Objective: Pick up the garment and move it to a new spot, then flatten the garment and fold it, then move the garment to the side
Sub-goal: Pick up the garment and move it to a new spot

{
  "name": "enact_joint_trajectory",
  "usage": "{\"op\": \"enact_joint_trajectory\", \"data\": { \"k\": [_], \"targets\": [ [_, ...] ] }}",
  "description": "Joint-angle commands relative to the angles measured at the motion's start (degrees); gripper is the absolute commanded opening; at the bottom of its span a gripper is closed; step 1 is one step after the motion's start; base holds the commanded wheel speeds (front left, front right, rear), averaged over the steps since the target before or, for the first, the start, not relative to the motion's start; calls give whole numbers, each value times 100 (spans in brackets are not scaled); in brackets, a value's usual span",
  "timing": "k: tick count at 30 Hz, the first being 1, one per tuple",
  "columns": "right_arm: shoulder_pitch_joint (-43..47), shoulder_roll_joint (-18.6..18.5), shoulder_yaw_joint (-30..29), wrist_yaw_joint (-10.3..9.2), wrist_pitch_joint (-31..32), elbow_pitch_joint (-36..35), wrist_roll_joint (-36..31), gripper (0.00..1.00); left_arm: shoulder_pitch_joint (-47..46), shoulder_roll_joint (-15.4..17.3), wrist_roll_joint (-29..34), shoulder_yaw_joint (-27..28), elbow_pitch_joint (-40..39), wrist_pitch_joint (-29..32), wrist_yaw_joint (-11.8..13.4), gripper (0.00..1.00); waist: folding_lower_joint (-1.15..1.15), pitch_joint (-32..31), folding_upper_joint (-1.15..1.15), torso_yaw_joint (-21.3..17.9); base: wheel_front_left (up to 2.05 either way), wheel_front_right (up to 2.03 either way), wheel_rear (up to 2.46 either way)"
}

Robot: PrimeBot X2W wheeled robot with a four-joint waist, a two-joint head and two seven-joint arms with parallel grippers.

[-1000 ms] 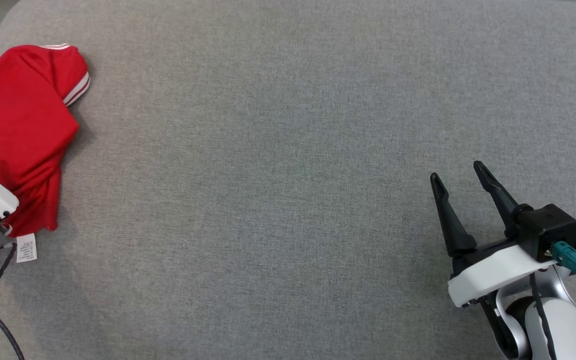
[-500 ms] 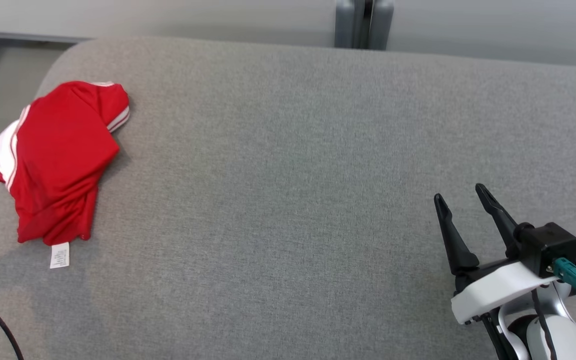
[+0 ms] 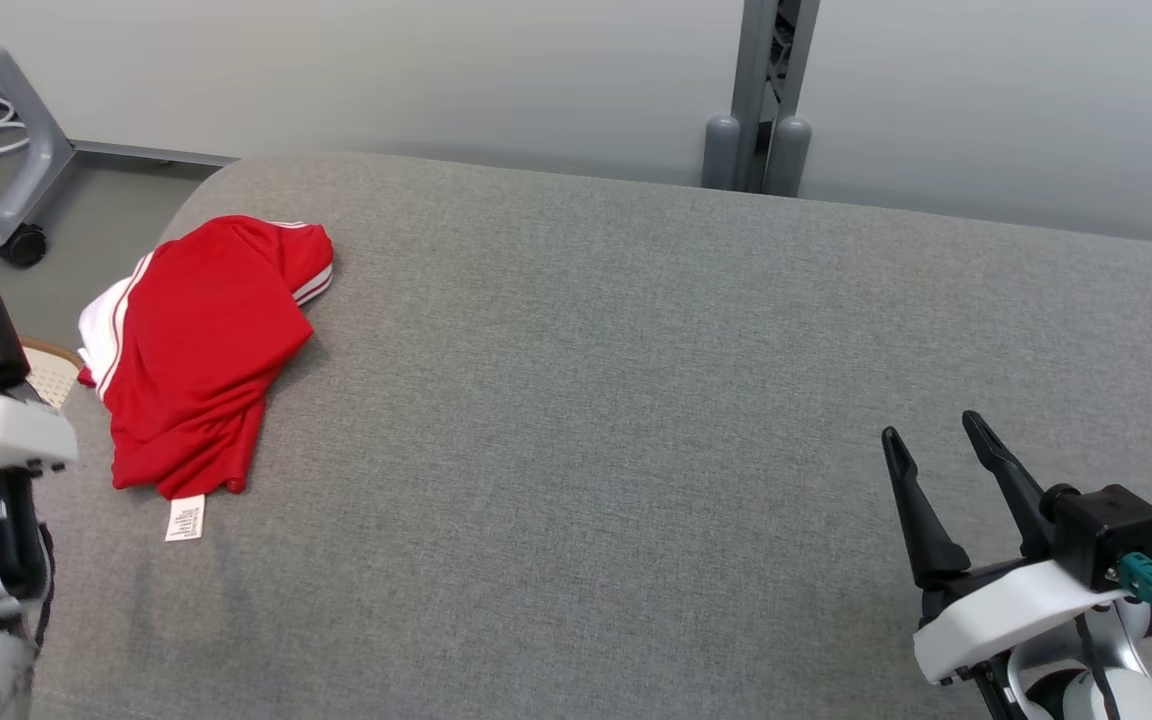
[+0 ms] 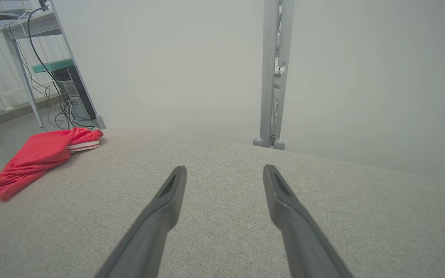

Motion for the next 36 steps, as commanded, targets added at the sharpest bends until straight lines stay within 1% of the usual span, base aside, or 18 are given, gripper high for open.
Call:
{"op": "enact_joint_trajectory", "data": {
  "k": [1, 3, 6, 9, 14, 18, 24, 33, 36],
  "targets": [
    [79, -30, -29, -2, -3, -4, 30, 100, 409, -90, 85, 72, -457, -23, 106, 100, 0, -55, 0, 78, 0, 0, 0],
    [104, -31, -37, -2, 8, -4, 33, 100, 886, -210, 149, 100, -933, -21, 194, 100, 0, -100, 0, 120, 0, 0, 0],
    [147, -30, -21, -2, 7, 15, 42, 100, 1512, -362, 286, 145, -1454, -22, 241, 100, 0, -165, 0, 158, 0, 0, 0],
    [206, -30, -26, -2, 4, 43, 64, 100, 2005, -532, 392, 132, -1681, -22, 197, 100, 0, -232, 0, 191, 0, 0, 0],
    [300, -30, -48, -2, -3, 96, 96, 100, 2572, -736, 694, 79, -1781, -23, 119, 100, 0, -360, 0, 237, 0, 0, 0],
    [346, -30, -46, -2, -5, 127, 115, 100, 2781, -813, 836, 42, -1734, -23, 56, 100, 0, -422, 0, 241, 0, 0, 0],
    [439, -30, -76, -2, -31, 160, 162, 100, 3011, -914, 970, -6, -1665, -23, 30, 100, 0, -482, 0, 246, 0, 0, 0],
    [430, -31, -67, -2, -42, 188, 207, 100, 2930, -969, 1003, 52, -1589, -23, -42, 100, 0, -478, 0, 268, 0, 0, 0],
    [428, -31, -71, -2, -43, 188, 207, 100, 2909, -997, 1007, 60, -1603, -23, 12, 100, 0, -474, 0, 282, 0, 0, 0]
  ]
}}
